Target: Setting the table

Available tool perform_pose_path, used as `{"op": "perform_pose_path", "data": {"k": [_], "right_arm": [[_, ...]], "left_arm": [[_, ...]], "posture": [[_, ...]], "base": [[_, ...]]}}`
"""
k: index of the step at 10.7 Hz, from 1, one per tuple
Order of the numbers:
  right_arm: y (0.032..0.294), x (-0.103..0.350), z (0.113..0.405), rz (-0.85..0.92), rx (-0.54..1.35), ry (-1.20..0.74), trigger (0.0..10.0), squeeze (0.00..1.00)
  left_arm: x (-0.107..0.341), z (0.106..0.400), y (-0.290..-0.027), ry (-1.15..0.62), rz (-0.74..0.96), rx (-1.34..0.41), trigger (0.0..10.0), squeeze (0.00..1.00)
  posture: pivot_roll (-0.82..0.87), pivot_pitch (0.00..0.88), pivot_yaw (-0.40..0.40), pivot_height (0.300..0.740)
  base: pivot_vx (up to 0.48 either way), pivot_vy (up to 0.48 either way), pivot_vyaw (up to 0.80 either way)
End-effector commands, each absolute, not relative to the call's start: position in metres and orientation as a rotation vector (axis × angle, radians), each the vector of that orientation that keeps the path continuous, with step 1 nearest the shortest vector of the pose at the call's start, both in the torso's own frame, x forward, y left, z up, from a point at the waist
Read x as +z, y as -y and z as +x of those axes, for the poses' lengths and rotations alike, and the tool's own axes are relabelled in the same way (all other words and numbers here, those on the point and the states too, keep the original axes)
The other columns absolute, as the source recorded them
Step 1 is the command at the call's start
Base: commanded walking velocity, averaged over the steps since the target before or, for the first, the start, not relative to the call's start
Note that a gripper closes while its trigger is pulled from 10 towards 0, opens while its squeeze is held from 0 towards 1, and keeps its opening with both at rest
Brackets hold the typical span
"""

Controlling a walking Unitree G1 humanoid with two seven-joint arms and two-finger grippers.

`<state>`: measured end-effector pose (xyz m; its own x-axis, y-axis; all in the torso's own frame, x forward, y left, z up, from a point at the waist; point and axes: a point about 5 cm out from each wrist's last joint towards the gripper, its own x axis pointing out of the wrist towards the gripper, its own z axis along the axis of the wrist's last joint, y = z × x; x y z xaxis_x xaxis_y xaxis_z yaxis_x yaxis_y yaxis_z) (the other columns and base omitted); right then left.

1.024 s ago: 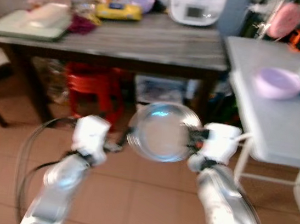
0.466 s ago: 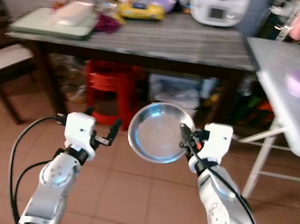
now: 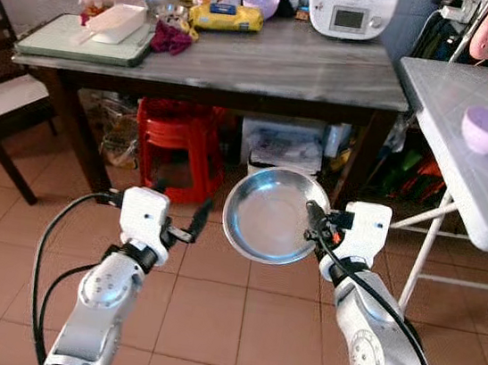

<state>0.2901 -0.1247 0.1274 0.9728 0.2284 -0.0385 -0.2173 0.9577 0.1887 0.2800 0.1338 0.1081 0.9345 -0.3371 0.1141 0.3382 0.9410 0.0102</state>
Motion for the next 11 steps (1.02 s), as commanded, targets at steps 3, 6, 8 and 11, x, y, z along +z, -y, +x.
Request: {"op": "perform_pose_path", "data": {"k": [3,6,8,11], "right_arm": [[0.1214,0.136,0.2916,0.175,0.246,-0.016,10.0,0.0],[0.1228,0.1348,0.2908,0.18,0.235,-0.019,10.0,0.0],[0.1237,0.1352,0.2906,0.173,0.231,-0.014,10.0,0.0],[0.1257,0.1347,0.2897,0.177,0.218,-0.009,10.0,0.0]], "left_arm": [[0.1114,0.2811,-0.1348,0.131,-0.01,-0.35,10.0,0.0],[0.1109,0.2794,-0.132,0.132,-0.014,-0.363,10.0,0.0],[0.1103,0.2788,-0.1307,0.129,-0.014,-0.373,10.0,0.0],[0.1102,0.2786,-0.1299,0.127,-0.008,-0.389,10.0,0.0]], "posture": [[-0.1,0.04,0.041,0.74],[-0.1,0.045,0.04,0.74],[-0.1,0.045,0.041,0.74],[-0.1,0.044,0.05,0.74]], "base": [[0.419,0.0,0.0],[0.424,0.0,0.0],[0.433,0.0,0.0],[0.44,0.0,0.62]]}}
